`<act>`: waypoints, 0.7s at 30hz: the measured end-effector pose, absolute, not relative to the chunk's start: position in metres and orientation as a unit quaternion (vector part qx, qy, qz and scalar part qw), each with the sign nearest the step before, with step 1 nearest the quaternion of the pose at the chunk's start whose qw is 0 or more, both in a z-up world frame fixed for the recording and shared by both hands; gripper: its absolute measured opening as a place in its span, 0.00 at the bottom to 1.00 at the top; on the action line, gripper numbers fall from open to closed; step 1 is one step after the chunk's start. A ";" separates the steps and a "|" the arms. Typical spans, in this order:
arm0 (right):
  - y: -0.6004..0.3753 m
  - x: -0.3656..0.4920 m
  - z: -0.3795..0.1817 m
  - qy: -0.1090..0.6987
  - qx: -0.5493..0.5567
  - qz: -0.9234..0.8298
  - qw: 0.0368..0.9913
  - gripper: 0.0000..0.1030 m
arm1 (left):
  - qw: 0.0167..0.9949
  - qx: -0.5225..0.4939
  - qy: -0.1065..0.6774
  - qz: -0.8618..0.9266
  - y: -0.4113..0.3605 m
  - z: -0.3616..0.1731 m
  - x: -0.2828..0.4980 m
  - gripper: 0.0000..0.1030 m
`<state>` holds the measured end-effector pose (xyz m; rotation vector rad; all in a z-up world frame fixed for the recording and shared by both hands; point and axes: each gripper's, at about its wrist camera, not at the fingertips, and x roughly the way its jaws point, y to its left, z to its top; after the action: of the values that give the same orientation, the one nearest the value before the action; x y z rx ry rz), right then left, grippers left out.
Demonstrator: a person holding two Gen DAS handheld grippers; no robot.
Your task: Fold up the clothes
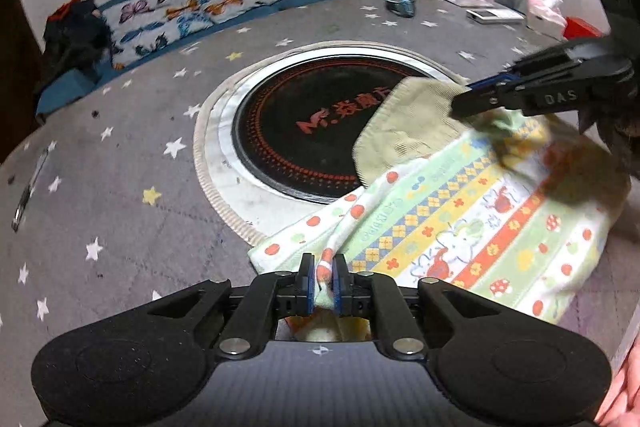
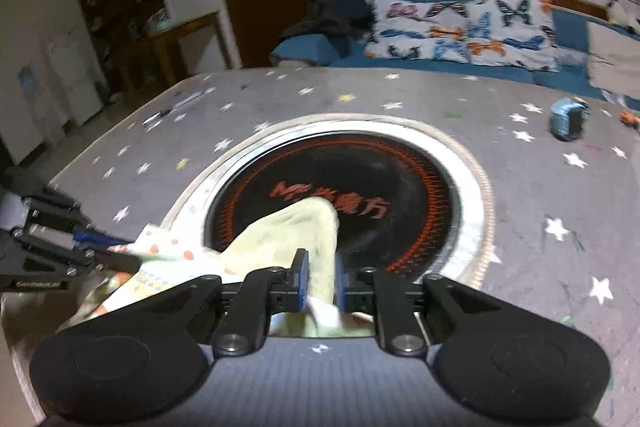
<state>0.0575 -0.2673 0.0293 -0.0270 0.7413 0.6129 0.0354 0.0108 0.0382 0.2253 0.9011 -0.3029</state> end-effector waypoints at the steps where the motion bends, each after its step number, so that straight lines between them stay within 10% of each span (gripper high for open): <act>1: -0.273 0.055 0.032 0.352 -0.010 0.294 0.889 0.16 | 0.884 0.104 0.433 -0.145 0.012 0.039 0.036 0.11; 21: -0.350 0.009 0.014 0.376 0.003 0.236 0.896 0.24 | 0.884 0.104 0.439 -0.120 0.006 0.035 0.043 0.11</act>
<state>0.0088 -0.3495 0.0142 0.0052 0.7794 0.4881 0.0429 0.0057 0.0351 0.2174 0.9133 -0.2489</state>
